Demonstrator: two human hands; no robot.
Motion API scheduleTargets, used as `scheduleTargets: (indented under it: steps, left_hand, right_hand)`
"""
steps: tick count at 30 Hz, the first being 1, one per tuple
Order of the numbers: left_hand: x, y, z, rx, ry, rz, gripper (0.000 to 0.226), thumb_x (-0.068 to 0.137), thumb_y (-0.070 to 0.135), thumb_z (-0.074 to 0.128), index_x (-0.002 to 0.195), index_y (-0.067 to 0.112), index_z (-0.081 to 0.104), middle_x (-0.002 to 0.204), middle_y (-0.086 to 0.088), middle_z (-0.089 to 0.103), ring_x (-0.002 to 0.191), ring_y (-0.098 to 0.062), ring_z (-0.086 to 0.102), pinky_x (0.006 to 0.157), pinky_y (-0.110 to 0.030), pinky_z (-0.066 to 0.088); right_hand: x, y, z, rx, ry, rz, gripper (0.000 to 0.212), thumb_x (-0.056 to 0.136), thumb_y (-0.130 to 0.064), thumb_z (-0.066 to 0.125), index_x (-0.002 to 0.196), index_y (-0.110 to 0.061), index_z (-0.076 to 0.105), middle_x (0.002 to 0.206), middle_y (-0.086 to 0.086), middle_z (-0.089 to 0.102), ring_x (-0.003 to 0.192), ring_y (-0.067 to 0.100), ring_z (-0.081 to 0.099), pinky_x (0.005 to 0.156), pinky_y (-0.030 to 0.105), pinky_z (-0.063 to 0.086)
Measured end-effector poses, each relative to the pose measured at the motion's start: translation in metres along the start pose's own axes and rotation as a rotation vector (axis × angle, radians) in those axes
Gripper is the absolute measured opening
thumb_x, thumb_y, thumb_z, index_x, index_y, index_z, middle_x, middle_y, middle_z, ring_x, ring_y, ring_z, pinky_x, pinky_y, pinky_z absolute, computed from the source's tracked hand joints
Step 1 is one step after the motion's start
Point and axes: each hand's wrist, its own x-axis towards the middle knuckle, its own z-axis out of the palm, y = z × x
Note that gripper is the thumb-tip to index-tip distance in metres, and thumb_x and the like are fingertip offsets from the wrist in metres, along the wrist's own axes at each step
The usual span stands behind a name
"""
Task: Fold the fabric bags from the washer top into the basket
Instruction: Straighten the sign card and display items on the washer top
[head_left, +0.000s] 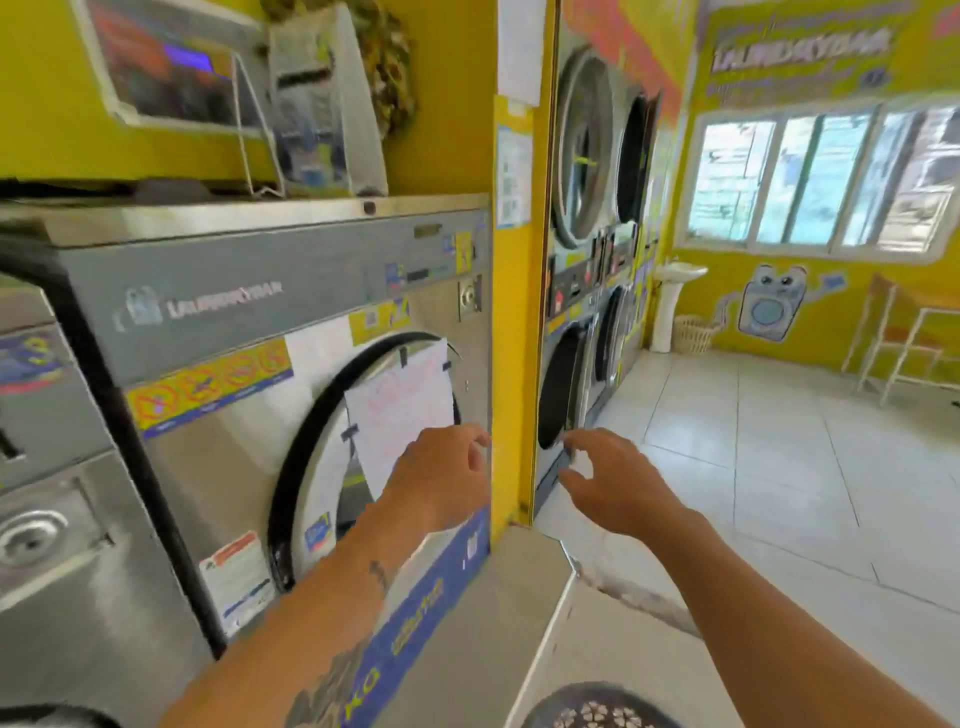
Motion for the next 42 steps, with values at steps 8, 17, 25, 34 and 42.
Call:
scheduleTargets:
  steps: [8,17,25,34,42]
  left_hand:
    - [0.034,-0.006,-0.113,-0.044,0.266,0.081,0.026,0.092,0.024,0.047,0.107,0.034,0.066,0.095,0.013,0.067,0.085,-0.011,0.064,0.082,-0.031,0.053]
    - [0.148,-0.052,-0.214,-0.049,0.443,0.21,0.027,0.089,0.017,0.05,0.104,0.025,0.07,0.092,0.007,0.07,0.084,-0.011,0.064,0.076,-0.026,0.051]
    - [0.279,-0.061,-0.319,-0.111,0.431,0.175,0.029,0.09,0.016,0.047,0.107,0.024,0.068,0.1,0.005,0.067,0.093,-0.015,0.059,0.076,-0.025,0.04]
    - [0.352,-0.104,-0.366,-0.072,0.623,0.149,0.031,0.091,0.015,0.049,0.117,0.022,0.064,0.116,-0.001,0.063,0.103,-0.019,0.059,0.084,-0.037,0.051]
    - [0.386,-0.164,-0.376,0.12,0.811,0.075,0.037,0.089,0.014,0.053,0.126,0.02,0.055,0.124,-0.005,0.053,0.113,-0.026,0.049,0.084,-0.037,0.045]
  right_hand:
    - [0.051,-0.084,-0.051,0.047,0.154,-0.211,0.053,0.09,-0.044,0.057,0.141,-0.031,0.047,0.14,-0.004,0.053,0.126,0.02,0.052,0.103,0.043,0.047]
    - [0.172,-0.178,-0.049,0.119,0.348,-0.323,0.05,0.089,-0.039,0.063,0.136,-0.027,0.053,0.131,-0.002,0.06,0.112,0.017,0.058,0.092,0.036,0.047]
    - [0.294,-0.272,-0.085,0.197,0.389,-0.188,0.047,0.089,-0.035,0.065,0.134,-0.024,0.056,0.124,0.003,0.062,0.106,0.019,0.061,0.088,0.035,0.047]
    - [0.373,-0.321,-0.109,0.208,0.39,-0.154,0.052,0.089,-0.034,0.063,0.138,-0.02,0.052,0.132,0.006,0.059,0.116,0.023,0.058,0.094,0.038,0.047]
    - [0.459,-0.357,-0.085,0.276,0.383,-0.212,0.052,0.088,-0.038,0.063,0.137,-0.025,0.051,0.131,0.005,0.061,0.114,0.025,0.06,0.093,0.047,0.053]
